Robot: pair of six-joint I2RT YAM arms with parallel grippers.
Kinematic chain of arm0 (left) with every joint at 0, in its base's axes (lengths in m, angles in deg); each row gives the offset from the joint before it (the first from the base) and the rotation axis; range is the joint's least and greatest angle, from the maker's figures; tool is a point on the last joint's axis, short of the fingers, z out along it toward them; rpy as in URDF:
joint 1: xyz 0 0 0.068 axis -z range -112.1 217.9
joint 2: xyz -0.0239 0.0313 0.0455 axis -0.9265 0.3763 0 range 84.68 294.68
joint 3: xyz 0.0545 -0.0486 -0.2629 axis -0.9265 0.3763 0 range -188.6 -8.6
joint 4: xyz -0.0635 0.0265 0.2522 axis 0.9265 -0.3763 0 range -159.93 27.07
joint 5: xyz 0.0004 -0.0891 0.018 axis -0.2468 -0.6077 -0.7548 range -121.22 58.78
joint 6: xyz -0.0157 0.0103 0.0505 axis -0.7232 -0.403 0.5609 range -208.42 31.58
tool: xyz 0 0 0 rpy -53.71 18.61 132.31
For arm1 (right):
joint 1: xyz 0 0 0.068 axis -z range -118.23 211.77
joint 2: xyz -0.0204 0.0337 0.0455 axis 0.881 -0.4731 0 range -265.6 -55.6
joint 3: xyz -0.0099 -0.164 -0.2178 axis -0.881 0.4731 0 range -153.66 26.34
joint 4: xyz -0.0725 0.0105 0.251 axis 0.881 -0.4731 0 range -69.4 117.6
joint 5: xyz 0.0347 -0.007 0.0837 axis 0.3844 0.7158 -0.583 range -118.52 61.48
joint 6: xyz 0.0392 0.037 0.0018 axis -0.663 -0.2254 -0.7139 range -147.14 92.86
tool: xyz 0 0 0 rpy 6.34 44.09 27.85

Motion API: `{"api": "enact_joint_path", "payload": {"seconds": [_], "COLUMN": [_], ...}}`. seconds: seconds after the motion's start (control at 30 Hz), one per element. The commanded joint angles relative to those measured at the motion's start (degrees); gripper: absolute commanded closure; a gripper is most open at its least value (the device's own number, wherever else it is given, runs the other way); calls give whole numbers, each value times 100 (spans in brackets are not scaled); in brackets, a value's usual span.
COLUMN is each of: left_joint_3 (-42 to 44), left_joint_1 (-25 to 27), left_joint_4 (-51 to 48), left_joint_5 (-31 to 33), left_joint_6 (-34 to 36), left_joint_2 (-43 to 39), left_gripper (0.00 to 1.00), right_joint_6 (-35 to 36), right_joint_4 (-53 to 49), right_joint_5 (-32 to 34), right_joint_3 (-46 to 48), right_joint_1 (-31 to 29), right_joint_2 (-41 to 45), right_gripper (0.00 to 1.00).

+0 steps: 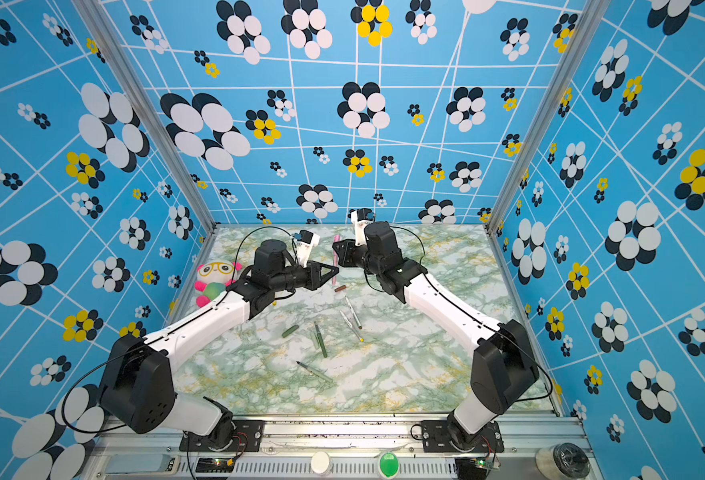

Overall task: Insert the pens into the pen caps
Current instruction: 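Press the pink cap onto the pen with the right gripper while the left holds it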

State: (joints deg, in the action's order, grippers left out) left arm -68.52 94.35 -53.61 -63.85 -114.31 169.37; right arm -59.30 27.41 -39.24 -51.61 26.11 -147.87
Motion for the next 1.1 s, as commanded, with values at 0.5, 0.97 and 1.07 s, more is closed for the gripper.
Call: {"api": "enact_joint_path", "payload": {"seconds": [0.5, 0.97, 1.07], "left_joint_3": [865, 948, 947], "left_joint_1": [64, 272, 310], "left_joint_4": [1959, 1850, 1829], "left_joint_5": [508, 388, 389], "left_joint_6": [-366, -444, -449], "left_joint_2": [-453, -372, -390], "left_gripper": [100, 100, 100], "right_joint_6": [-23, 328, 386], "right_joint_4": [-1713, -1745, -1689], "right_joint_5": [-782, -667, -455], "right_joint_3": [18, 133, 188], "right_joint_1": [-169, -166, -152], "right_joint_2": [428, 719, 838], "right_gripper": [83, 67, 68]}}
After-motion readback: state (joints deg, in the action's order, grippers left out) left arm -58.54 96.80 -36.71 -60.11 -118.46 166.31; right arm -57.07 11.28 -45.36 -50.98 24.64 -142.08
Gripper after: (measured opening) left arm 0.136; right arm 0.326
